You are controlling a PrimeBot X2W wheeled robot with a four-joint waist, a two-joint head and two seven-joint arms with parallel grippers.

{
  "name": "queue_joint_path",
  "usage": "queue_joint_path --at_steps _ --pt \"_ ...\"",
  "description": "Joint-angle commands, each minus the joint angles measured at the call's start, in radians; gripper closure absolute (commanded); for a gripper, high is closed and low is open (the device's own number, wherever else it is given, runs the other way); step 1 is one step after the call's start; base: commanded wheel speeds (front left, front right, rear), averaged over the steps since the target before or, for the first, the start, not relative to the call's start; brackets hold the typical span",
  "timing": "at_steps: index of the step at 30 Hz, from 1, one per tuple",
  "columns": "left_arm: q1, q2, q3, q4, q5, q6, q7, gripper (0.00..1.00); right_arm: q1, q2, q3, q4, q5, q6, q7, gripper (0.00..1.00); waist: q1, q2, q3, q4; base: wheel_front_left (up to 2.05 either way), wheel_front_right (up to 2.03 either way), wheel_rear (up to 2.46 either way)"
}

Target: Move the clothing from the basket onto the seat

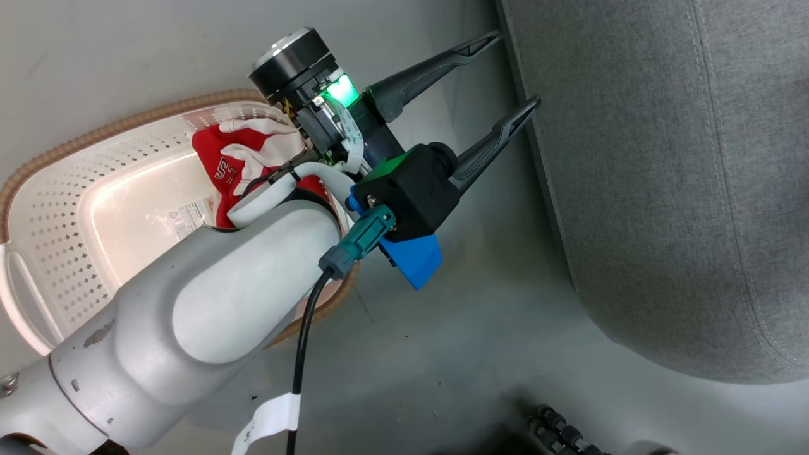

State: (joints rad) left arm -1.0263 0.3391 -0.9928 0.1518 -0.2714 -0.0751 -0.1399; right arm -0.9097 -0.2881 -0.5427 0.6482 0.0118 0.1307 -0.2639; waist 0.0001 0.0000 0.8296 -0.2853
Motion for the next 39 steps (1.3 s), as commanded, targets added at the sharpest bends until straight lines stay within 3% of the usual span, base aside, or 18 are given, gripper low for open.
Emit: queue_joint_path --at_steps 1,2,12,19,29,39 --pt "0.007 0.002 -0.002 0.002 -0.001 0.005 -0.007 0.0 0.008 -0.006 0.006 0.004 0.004 0.0 -0.001 0.55 -0.0001 0.0 -0.008 0.002 0.0 0.0 0.0" --pt "0.009 0.0 -0.003 0.007 -0.002 0.005 -0.012 0.0 0.013 -0.006 0.01 0.002 0.006 0.0 -0.001 0.0 -0.0001 0.0 -0.014 0.003 0.0 0.0 0.0" --pt "0.075 -0.041 0.009 0.09 -0.047 0.034 -0.094 0.0 0.23 0.017 0.068 -0.143 0.025 0.0 -0.001 0.0 -0.0001 0.0 -0.171 0.019 0.0 0.0 0.0" --pt "0.173 -0.061 0.076 0.168 -0.105 0.068 -0.125 0.0 0.385 0.036 0.152 -0.275 0.023 0.0 -0.001 0.0 -0.0001 0.0 -0.333 0.051 0.0 0.0 0.0" --pt "0.386 -0.075 0.342 0.124 -0.095 0.118 -0.126 0.0 0.492 0.069 0.397 -0.398 0.036 0.0 -0.001 0.0 -0.0001 0.0 -0.536 0.156 0.0 0.0 0.0" --pt "0.59 -0.115 0.597 0.084 -0.026 0.113 -0.126 0.0 0.565 0.109 0.575 -0.435 0.043 0.0 -0.001 0.0 -0.0001 0.0 -0.661 0.262 0.0 0.0 0.0"
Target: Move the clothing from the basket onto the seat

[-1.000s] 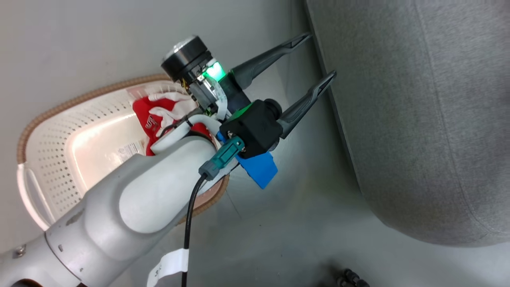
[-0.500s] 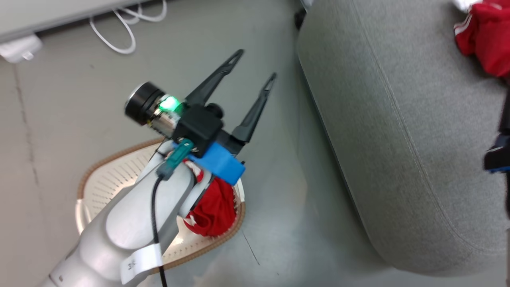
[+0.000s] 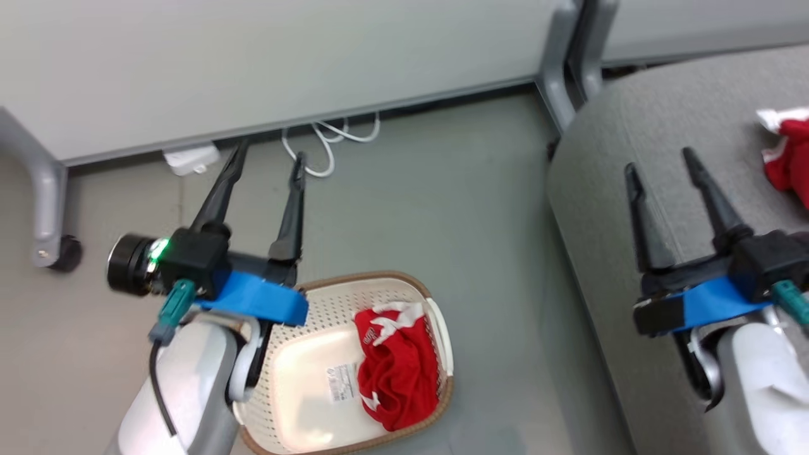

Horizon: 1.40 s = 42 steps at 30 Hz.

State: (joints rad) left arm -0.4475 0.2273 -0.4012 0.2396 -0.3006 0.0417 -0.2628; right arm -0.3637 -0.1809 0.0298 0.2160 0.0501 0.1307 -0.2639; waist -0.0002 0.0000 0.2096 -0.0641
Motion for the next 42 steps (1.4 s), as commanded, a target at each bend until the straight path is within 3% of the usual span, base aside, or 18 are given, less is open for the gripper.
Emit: queue_joint_path --at_steps 1,6,18,24,42 --pt "0.03 -0.007 0.031 -0.009 0.013 -0.004 -0.003 0.0 0.03 0.008 0.013 -0.003 0.006 0.0 -0.001 0.0 0.0002 0.0 -0.052 0.049 0.0 0.0 0.0" --pt "0.14 -0.038 0.134 -0.022 0.054 -0.025 -0.003 0.0 0.094 0.029 0.047 -0.019 0.019 0.0 -0.001 0.0 0.0002 0.0 -0.103 0.085 0.0 0.0 0.0" --pt "0.342 -0.125 0.294 -0.044 0.135 -0.101 -0.003 0.0 0.261 0.068 -0.003 0.005 0.039 0.0 -0.001 0.0 0.0002 0.0 -0.197 0.114 0.0 0.0 0.0" --pt "0.387 -0.151 0.329 -0.021 0.16 -0.133 -0.003 0.0 0.31 0.082 -0.033 0.03 0.041 0.0 -0.001 0.0 0.0002 0.0 -0.213 0.118 0.0 0.0 0.0" --pt "0.419 -0.175 0.364 0.019 0.187 -0.166 -0.003 0.0 0.367 0.112 -0.063 0.062 0.033 0.0 -0.001 0.0 0.0002 0.0 -0.222 0.127 0.0 0.0 0.0"
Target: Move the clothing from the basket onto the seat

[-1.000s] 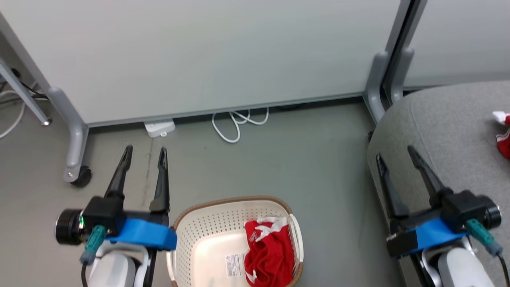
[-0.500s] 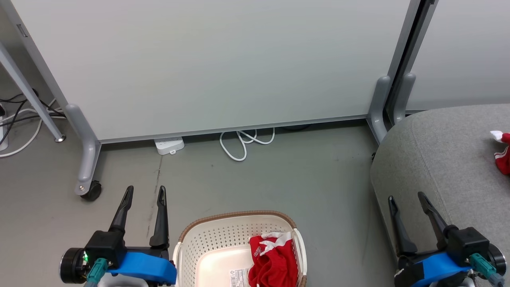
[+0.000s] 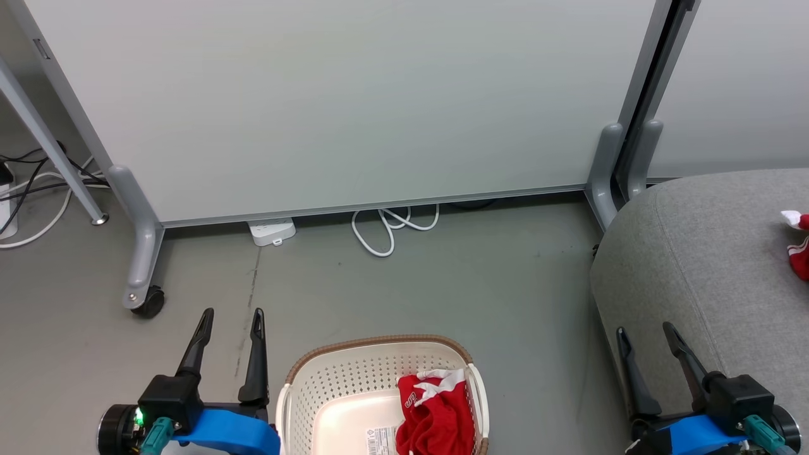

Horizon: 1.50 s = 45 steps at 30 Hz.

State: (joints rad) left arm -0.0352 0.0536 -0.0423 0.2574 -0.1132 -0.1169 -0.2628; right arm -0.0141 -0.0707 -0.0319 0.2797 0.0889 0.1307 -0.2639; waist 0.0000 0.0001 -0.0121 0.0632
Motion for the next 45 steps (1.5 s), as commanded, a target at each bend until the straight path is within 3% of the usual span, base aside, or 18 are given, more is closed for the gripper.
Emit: queue_joint_path --at_steps 1,11,19,35,45 --pt "0.005 -0.001 0.005 0.002 0.001 -0.008 -0.003 0.0 0.015 0.003 -0.002 0.0 -0.006 0.0 -0.001 0.0 0.0 -0.0001 0.001 0.001 0.0 0.0 0.0" --pt "-0.044 -0.003 -0.028 0.012 0.013 -0.013 -0.003 0.0 -0.015 0.005 0.001 -0.006 -0.011 0.0 -0.001 0.0 0.0 -0.0001 0.017 -0.001 0.0 0.0 0.0" --pt "-0.18 0.024 -0.161 0.092 0.0 -0.016 -0.003 0.0 -0.078 -0.013 0.01 -0.041 -0.015 0.0 -0.001 0.0 0.0 -0.0001 0.098 -0.033 0.0 0.0 0.0" --pt "-0.524 0.137 -0.533 0.444 -0.126 -0.013 -0.003 0.0 -0.354 -0.013 0.058 -0.148 -0.041 0.0 -0.001 0.0 0.0 -0.0001 0.474 -0.191 0.0 0.0 0.0" --pt "-0.707 0.182 -0.752 0.67 -0.236 -0.013 -0.003 0.0 -0.473 0.004 0.078 -0.2 -0.06 0.0 -0.001 0.0 0.0 -0.0001 0.695 -0.252 0.0 0.0 0.0"
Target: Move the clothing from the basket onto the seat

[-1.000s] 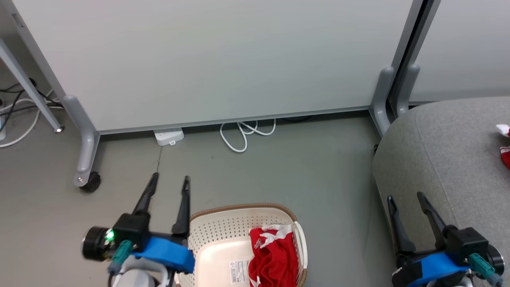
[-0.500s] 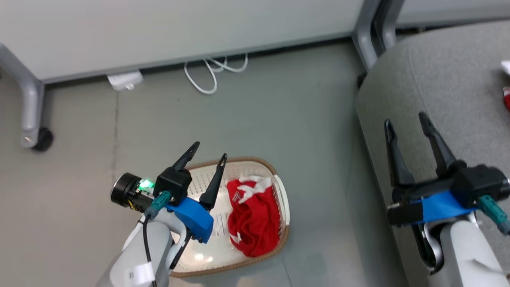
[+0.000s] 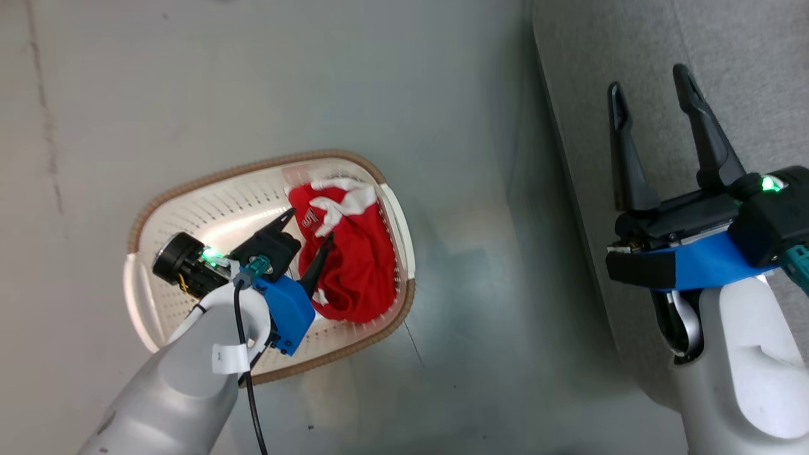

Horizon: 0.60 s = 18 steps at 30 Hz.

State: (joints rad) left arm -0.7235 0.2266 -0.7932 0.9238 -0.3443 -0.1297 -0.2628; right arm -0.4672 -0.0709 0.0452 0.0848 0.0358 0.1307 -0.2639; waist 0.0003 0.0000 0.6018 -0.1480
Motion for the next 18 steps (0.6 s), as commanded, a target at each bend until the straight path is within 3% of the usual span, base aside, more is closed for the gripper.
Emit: queue_joint_path --at_steps 1,18 --pt "-0.033 0.01 -0.024 0.024 -0.016 -0.001 -0.003 0.0 -0.027 0.006 0.0 -0.009 -0.009 0.0 -0.001 0.0 -0.0003 0.0 0.1 -0.044 0.0 0.0 0.0" --pt "-0.2 0.022 -0.353 0.188 -0.185 -0.001 -0.001 0.0 -0.101 0.019 0.013 -0.066 -0.02 0.0 -0.001 0.0 -0.0003 0.0 0.303 -0.088 0.0 0.0 0.0"
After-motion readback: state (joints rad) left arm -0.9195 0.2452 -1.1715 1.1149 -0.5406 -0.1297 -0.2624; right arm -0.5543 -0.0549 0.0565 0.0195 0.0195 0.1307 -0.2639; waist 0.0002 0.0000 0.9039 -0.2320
